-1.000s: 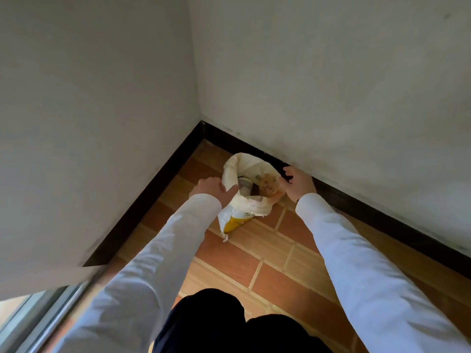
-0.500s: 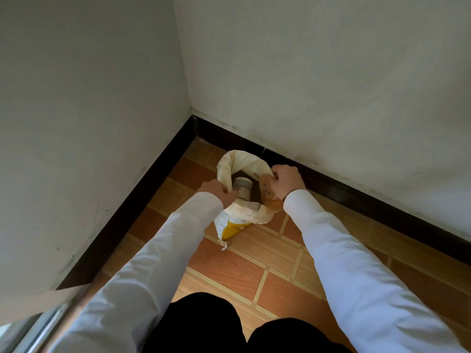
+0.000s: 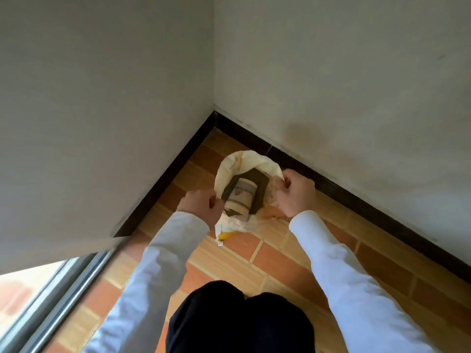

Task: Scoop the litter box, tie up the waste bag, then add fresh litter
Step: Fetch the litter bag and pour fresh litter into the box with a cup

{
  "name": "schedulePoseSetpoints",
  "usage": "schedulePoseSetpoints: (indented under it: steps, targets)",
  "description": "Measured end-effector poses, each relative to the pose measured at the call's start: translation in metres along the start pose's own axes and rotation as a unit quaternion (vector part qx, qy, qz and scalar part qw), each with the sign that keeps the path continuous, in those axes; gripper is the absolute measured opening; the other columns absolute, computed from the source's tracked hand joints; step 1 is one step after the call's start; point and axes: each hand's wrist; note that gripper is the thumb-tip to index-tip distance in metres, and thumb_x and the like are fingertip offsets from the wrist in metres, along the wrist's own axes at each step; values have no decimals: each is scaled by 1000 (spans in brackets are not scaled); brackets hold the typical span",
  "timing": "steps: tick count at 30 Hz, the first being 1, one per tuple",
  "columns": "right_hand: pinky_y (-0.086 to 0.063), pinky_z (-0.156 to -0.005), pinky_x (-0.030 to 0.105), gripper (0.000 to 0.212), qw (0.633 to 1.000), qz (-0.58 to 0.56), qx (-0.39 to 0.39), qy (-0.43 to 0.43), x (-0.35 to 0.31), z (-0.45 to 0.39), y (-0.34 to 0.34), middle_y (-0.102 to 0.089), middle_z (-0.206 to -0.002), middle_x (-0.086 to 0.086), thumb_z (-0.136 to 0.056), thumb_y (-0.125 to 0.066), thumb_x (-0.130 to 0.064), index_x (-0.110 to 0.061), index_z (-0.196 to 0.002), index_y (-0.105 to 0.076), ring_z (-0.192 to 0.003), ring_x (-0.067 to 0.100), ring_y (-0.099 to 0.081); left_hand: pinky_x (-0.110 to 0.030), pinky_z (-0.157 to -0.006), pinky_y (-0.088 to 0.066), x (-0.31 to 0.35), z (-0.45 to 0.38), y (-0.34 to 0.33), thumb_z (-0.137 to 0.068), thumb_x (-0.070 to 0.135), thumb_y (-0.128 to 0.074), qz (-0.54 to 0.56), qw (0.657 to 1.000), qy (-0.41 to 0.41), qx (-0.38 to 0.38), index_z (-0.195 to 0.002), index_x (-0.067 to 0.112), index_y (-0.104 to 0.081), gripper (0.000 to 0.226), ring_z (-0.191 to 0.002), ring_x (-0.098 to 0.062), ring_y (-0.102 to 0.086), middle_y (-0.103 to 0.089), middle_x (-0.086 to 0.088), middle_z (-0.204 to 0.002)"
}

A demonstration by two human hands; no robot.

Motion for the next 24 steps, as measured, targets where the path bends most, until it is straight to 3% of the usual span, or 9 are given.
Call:
schedulePoseSetpoints:
  steps: [3,7,12,15,20,24]
  targets:
    - [-45,-49,22,22,1000,-12,-19,20,-47,43,51,-59,-63,-1,-92,-57,-27,-16,-73,-56,-56,12,-58,-22,-44,-25,8,67,53,-83,25,-48,31,999,-6,21,-54,16,-42,31,-50,-24,-44,-45,-1,-50]
    - [-28,-45,11,23,998,-12,-20,50,-113,102,122,-50,-58,-13,-90,-60,-27,-25,-70,-50,-50,-3,-48,-22,-43,-20,27,156,128,-81,22,-51,52,996,-14,78,-50,19,-29,38,-46,-25,-34,-33,3,-44]
    - [-39,-47,14,23,996,-52,-31,68,-185,174,207,-53,-59,-16,-90,-61,-26,-27,-69,-52,-53,-1,-54,-24,-45,-22,52,260,218,-73,28,-42,66,991,-36,107,-49,20,-27,29,-43,-25,-27,-26,6,-42]
    - [-36,-43,13,27,994,-53,-24,91,-220,215,254,-51,-54,-16,-90,-61,-25,-25,-66,-50,-48,1,-52,-25,-47,-25,63,313,259,-72,26,-40,75,990,-48,111,-50,19,-28,27,-45,-27,-30,-29,1,-44]
    - [-50,-48,36,24,995,-63,-13,80,-255,281,320,-62,-59,3,-90,-59,-25,-11,-70,-58,-55,23,-59,-26,-48,-24,85,395,314,-74,26,-41,55,990,-69,111,-53,16,-32,25,-46,-25,-29,-29,5,-45]
    - [-48,-46,30,21,994,-87,17,56,-268,333,357,-60,-61,-8,-89,-60,-25,-20,-69,-57,-57,10,-59,-24,-45,-20,99,441,344,-75,23,-41,40,987,-127,89,-53,12,-37,25,-40,-9,-23,-28,7,-45]
Point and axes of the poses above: each hand's wrist, its own z-axis away from the middle knuckle, its own y-axis out of the back of the hand, x = y × z
